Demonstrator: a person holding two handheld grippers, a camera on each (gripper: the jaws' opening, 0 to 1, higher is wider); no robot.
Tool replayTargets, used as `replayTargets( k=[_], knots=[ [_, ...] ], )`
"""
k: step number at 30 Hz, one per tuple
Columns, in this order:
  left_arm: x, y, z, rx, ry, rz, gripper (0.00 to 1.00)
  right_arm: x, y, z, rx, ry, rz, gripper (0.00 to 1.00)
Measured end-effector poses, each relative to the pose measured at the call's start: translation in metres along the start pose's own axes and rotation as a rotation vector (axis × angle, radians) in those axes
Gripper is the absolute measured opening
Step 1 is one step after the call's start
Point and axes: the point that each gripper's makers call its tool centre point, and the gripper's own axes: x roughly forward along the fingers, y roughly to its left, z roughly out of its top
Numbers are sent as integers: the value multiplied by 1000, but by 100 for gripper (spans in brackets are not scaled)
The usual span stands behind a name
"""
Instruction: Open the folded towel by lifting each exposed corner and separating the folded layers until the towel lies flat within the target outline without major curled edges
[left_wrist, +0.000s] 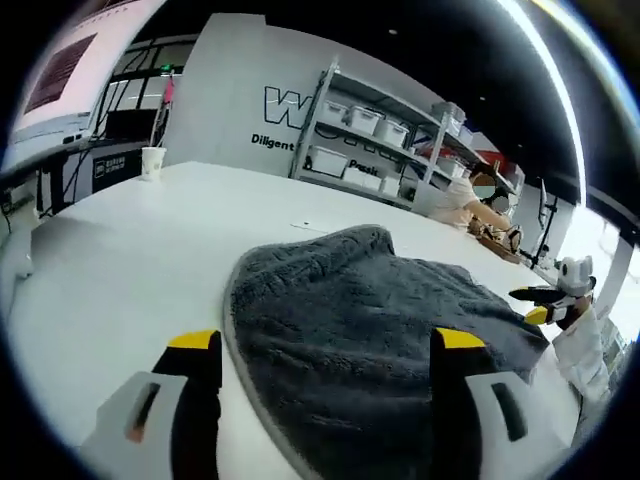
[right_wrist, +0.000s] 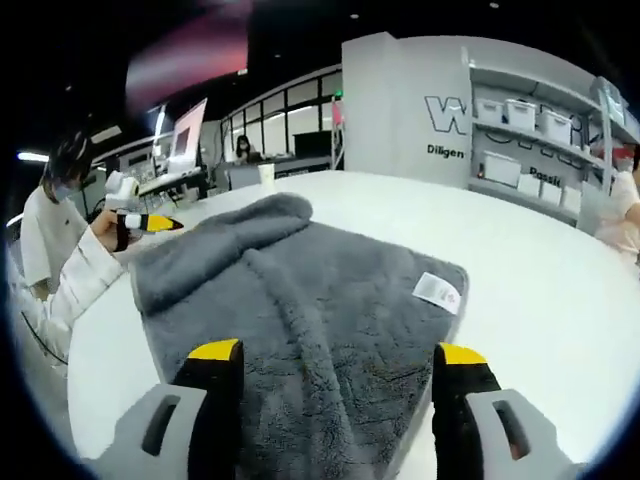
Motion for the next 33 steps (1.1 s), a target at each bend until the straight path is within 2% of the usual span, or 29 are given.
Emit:
replayTargets(
  k=[3,7,12,18,20,22,25,31,33],
  knots=[
    [-15,-12,-3,-29,-10,-16,91,0,-6,-4,-1,20,-25,87],
    [-34,-20,-3,-19,-25,-8,93,1,-7,-6,-8,32,-40,99],
    [-53,-24,-12,-3,-25,16,95,2,-1,-4,-30,27,-31,99],
    [-73,-26,-28,11,-45,71,79,2,-3,-5,-22,39,-38,99],
    [-79,-17,-38,64,-20,129,70,1,-4,-3,-16,29,-41,98],
    [-81,-9,-40,81,-27,182,58,0,-4,-2,-14,24,-39,97],
    [-80,-4,-47,90,-14,210,45,0,-4,-1,-18,23,-42,97],
    [-73,-7,-58,83,27,204,40,2,-4,-4,-24,37,-43,96],
    [-71,-8,-60,93,34,207,35,2,-4,-3,-27,37,-44,96]
  ],
)
